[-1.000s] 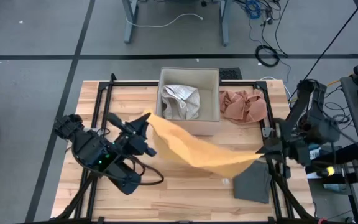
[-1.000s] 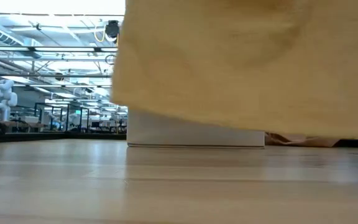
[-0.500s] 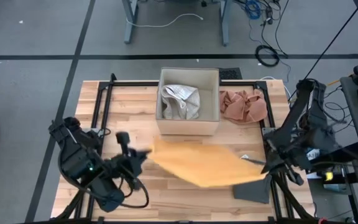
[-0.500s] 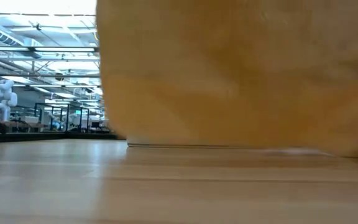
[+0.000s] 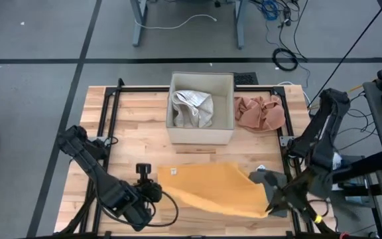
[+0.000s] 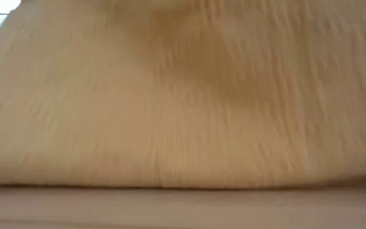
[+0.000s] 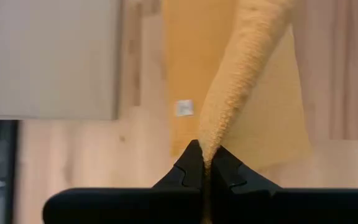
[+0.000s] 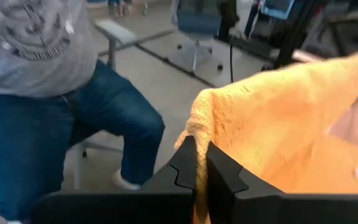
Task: Fold towel
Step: Fold the yellow towel
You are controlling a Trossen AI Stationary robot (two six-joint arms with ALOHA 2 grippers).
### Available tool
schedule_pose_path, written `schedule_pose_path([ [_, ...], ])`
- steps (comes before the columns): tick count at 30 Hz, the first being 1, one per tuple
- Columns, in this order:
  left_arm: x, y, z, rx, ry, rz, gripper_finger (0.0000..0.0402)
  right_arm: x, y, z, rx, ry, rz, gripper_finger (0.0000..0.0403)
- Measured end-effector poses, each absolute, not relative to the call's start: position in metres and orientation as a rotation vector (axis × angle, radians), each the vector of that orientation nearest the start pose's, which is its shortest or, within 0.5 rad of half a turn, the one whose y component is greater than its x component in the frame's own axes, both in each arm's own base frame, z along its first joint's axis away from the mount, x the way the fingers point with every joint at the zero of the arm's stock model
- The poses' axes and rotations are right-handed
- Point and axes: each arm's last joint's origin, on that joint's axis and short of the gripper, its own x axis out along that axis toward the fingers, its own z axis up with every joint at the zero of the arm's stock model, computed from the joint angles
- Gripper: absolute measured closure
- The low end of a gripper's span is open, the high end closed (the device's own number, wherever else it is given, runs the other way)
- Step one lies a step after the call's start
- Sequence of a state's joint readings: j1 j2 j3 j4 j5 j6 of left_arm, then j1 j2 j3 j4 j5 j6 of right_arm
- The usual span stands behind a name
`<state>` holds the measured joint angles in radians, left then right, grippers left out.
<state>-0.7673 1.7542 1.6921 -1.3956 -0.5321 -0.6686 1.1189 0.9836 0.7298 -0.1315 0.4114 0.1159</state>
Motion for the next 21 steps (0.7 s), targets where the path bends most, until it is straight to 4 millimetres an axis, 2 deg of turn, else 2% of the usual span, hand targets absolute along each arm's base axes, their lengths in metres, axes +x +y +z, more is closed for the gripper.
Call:
schedule_pose_path([
  [5, 0.249, -0.225, 0.286, 0.238, 1.121, 0.140, 0.0397, 0.119, 0.209, 0.261, -0.150, 0.381, 0.648, 0.0374],
  [9, 0.248, -0.233, 0.274, 0.194, 1.113, 0.098, 0.0397, 0.133, 0.226, 0.244, -0.132, 0.391, 0.656, 0.0356],
  [14, 0.246, -0.247, 0.270, 0.129, 1.051, 0.037, 0.0381, 0.148, 0.238, 0.226, -0.047, 0.434, 0.660, 0.0324],
  [17, 0.245, -0.258, 0.271, 0.092, 0.994, -0.016, 0.0361, 0.150, 0.242, 0.217, -0.001, 0.487, 0.656, 0.0301],
  [21, 0.243, -0.272, 0.275, 0.049, 0.928, -0.083, 0.0339, 0.149, 0.245, 0.215, 0.069, 0.531, 0.681, 0.0275],
])
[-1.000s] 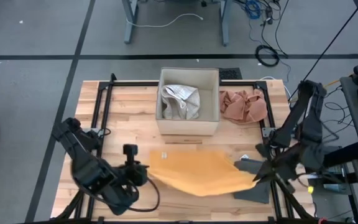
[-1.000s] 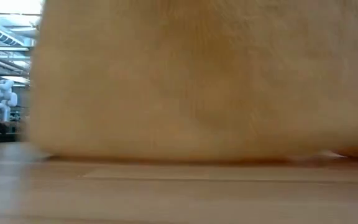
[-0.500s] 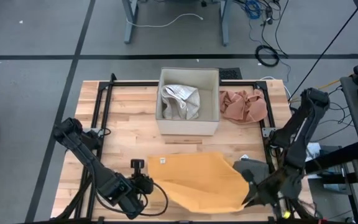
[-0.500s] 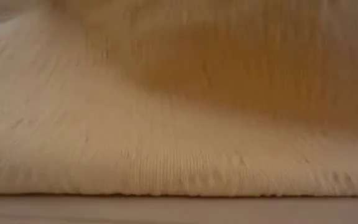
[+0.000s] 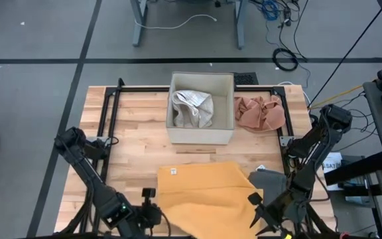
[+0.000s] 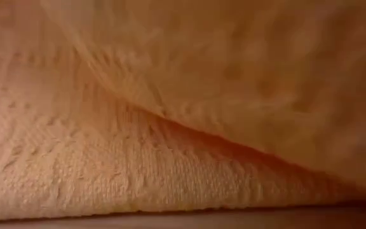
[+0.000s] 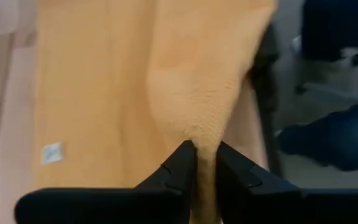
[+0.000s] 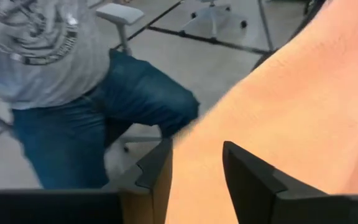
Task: Fold towel
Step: Fold the yellow towel
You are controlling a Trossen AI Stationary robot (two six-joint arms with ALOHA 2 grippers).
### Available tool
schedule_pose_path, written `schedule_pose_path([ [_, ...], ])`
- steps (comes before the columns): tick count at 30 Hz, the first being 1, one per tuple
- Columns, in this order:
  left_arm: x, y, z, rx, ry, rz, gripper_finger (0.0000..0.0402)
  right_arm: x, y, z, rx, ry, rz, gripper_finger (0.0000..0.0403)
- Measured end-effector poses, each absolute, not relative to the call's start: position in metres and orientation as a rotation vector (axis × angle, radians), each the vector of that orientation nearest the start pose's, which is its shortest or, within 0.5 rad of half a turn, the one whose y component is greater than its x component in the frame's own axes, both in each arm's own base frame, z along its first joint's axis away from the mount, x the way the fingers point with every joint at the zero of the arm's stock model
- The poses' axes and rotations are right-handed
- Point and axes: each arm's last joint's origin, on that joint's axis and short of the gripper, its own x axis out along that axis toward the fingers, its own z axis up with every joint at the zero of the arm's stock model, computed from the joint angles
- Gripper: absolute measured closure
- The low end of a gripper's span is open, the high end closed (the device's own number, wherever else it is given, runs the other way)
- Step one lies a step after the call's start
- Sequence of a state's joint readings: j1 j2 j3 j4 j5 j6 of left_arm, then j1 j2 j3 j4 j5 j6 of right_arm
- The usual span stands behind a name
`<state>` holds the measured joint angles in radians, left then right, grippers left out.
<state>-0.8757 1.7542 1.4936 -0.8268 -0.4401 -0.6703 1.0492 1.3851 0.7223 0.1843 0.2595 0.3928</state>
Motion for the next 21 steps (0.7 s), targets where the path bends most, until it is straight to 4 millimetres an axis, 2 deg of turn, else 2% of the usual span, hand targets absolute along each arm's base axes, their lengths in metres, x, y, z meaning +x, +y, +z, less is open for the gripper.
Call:
schedule_pose_path([
  [7, 0.238, -0.283, 0.277, 0.030, 0.910, -0.168, 0.0335, 0.145, 0.240, 0.220, 0.095, 0.558, 0.675, 0.0265],
  [12, 0.237, -0.283, 0.275, 0.008, 0.948, -0.179, 0.0334, 0.145, 0.229, 0.212, 0.030, 0.603, 0.490, 0.0268],
  [21, 0.232, -0.281, 0.271, -0.037, 1.022, -0.141, 0.0334, 0.145, 0.204, 0.191, 0.062, 0.856, 0.234, 0.0268],
])
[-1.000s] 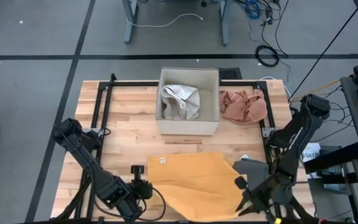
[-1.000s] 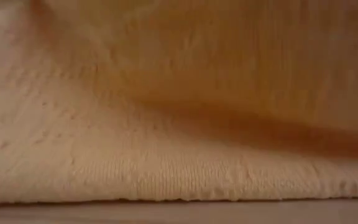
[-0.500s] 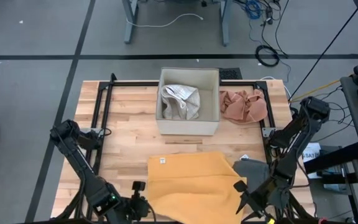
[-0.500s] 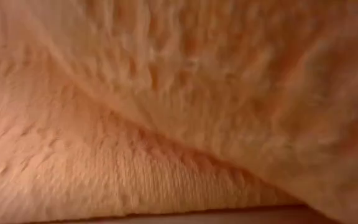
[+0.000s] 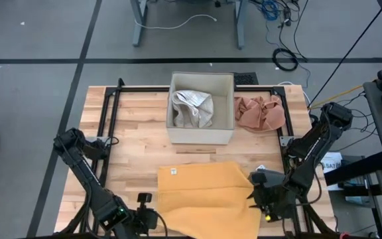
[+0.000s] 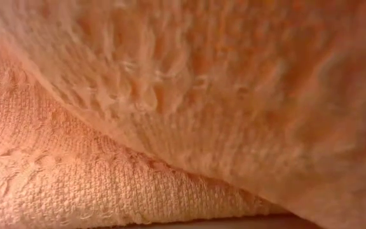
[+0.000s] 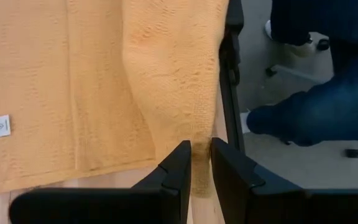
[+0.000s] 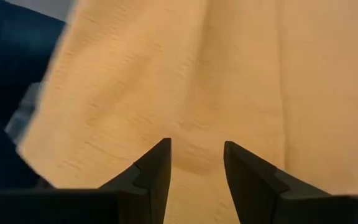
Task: Fold towel
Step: Fold the yellow towel
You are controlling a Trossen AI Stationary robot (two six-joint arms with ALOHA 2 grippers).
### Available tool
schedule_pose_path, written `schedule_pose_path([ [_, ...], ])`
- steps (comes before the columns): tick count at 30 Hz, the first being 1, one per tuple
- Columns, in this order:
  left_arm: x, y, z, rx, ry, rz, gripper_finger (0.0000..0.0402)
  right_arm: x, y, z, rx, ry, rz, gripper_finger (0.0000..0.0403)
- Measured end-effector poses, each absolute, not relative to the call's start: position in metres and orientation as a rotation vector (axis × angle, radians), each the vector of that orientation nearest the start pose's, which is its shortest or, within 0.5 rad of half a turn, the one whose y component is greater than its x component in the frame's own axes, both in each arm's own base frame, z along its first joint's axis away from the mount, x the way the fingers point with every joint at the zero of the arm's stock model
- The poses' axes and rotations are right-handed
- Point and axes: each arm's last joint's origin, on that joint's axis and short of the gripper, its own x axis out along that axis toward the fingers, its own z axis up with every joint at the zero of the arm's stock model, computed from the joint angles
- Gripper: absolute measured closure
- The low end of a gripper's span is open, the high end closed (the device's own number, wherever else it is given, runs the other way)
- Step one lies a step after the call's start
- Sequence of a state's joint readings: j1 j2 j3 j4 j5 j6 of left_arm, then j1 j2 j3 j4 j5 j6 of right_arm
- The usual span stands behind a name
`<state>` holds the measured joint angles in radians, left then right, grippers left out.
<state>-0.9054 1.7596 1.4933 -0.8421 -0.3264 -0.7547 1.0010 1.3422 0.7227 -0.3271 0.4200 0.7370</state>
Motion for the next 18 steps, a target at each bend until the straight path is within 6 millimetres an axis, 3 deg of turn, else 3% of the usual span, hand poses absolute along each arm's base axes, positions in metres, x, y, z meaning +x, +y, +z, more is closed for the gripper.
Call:
schedule_pose_path([
  [10, 0.233, -0.279, 0.270, 0.003, 0.972, -0.074, 0.0334, 0.140, 0.186, 0.180, 0.124, 1.040, 0.068, 0.0268],
  [15, 0.237, -0.283, 0.259, 0.009, 0.990, -0.054, 0.0334, 0.137, 0.183, 0.177, 0.147, 1.095, 0.014, 0.0268],
  [18, 0.238, -0.288, 0.257, -0.036, 1.026, -0.114, 0.0334, 0.137, 0.182, 0.177, 0.146, 1.103, 0.001, 0.0268],
])
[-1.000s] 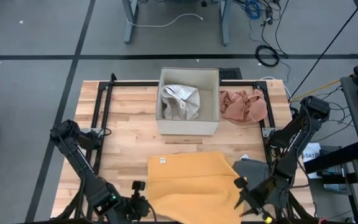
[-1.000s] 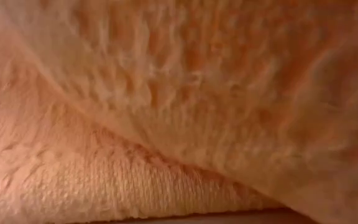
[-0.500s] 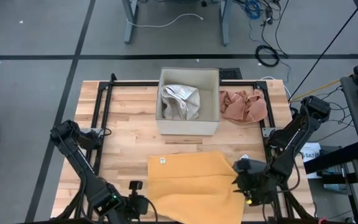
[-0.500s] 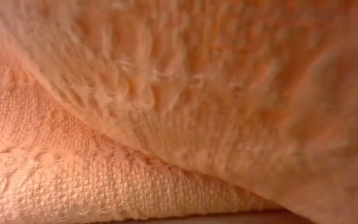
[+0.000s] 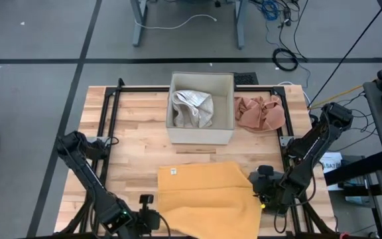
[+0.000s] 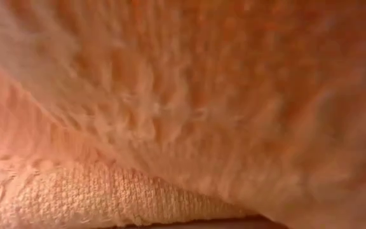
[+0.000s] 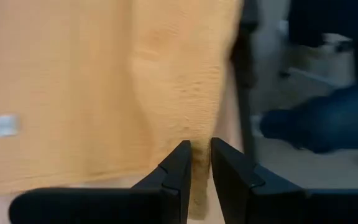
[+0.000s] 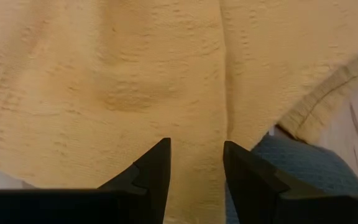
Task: Fold towel
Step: Fold the yellow towel
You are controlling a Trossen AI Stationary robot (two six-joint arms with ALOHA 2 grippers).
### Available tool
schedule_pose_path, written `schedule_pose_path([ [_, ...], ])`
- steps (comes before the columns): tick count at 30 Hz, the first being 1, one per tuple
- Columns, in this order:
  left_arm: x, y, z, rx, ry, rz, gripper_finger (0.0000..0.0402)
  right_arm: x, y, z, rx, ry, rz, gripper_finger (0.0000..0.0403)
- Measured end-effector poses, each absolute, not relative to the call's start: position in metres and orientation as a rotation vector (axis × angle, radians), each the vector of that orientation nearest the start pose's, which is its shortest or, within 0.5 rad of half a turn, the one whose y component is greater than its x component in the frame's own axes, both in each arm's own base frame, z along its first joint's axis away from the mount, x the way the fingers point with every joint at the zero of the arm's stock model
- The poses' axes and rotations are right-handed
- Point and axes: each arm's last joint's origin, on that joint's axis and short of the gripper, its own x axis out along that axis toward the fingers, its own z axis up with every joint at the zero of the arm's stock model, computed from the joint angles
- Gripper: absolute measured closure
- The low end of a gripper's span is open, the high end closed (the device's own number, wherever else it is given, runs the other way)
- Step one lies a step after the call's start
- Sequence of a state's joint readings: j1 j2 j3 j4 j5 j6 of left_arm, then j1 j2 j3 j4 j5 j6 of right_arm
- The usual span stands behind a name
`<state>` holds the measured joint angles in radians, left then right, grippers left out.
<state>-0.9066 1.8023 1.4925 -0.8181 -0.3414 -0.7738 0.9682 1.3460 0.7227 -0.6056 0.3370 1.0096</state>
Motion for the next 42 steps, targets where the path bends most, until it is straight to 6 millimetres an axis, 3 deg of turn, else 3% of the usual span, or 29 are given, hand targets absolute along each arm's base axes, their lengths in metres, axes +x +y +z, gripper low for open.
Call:
schedule_pose_path([
  [4, 0.239, -0.301, 0.267, -0.092, 0.992, -0.261, 0.0334, 0.137, 0.182, 0.177, 0.146, 1.102, 0.001, 0.0268],
  [9, 0.235, -0.320, 0.302, -0.048, 0.822, -0.429, 0.0334, 0.137, 0.182, 0.177, 0.146, 1.103, 0.001, 0.0268],
  [13, 0.234, -0.318, 0.308, 0.125, 0.693, -0.295, 0.0334, 0.137, 0.181, 0.177, 0.144, 1.104, 0.000, 0.0268],
  [16, 0.240, -0.301, 0.295, 0.212, 0.709, -0.112, 0.0334, 0.137, 0.181, 0.177, 0.143, 1.106, -0.006, 0.0268],
  [20, 0.256, -0.274, 0.258, 0.153, 0.848, -0.028, 0.0334, 0.137, 0.180, 0.177, 0.153, 1.107, -0.015, 0.0268],
  [26, 0.271, -0.265, 0.209, -0.114, 0.949, -0.299, 0.0334, 0.137, 0.180, 0.177, 0.162, 1.113, -0.025, 0.0268],
  [33, 0.266, -0.272, 0.199, -0.208, 0.923, -0.405, 0.0334, 0.135, 0.178, 0.175, 0.157, 1.130, -0.050, 0.0268],
  [42, 0.270, -0.274, 0.183, -0.152, 0.917, -0.331, 0.0334, 0.135, 0.178, 0.173, 0.175, 1.180, -0.047, 0.0269],
])
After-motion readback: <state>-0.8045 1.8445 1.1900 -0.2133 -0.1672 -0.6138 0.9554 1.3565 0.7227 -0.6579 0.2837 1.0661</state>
